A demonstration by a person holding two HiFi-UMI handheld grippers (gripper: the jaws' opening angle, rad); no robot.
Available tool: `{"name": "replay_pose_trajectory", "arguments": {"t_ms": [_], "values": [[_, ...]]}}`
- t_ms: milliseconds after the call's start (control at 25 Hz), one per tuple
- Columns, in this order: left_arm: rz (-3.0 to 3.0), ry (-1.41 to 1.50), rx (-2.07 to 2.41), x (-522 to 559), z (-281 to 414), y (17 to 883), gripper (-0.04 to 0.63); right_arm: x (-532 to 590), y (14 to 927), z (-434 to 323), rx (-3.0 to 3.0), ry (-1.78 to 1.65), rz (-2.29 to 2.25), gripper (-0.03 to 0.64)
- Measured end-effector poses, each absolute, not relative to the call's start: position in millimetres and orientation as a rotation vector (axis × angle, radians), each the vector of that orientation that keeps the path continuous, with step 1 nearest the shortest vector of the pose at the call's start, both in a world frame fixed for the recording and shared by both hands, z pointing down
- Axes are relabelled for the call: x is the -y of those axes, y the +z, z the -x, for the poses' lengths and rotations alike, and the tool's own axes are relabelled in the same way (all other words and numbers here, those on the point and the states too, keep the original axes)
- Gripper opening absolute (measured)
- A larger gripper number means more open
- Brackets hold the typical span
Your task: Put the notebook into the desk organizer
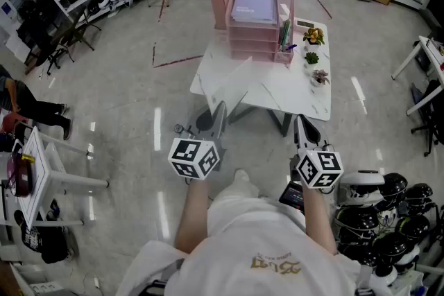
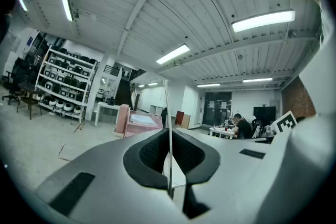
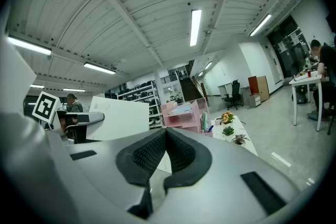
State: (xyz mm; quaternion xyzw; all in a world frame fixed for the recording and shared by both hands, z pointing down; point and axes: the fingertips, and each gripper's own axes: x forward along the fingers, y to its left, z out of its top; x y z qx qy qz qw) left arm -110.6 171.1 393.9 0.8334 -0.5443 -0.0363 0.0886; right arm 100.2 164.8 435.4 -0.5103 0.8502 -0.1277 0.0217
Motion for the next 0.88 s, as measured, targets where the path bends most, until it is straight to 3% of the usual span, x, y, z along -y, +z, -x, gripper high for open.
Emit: {"name": "replay_pose_trajectory", "arguments": {"t_ms": [520, 880], "values": [[-2.501, -0.051, 1.630, -158, 106, 385, 0.026, -157, 430, -108, -2.602, -0.479, 1.527, 0.009], [-2.525, -0.128, 1.653, -86, 114, 360, 0.026, -93, 447, -122, -2.586, -0.520, 1.584, 0.009]]}}
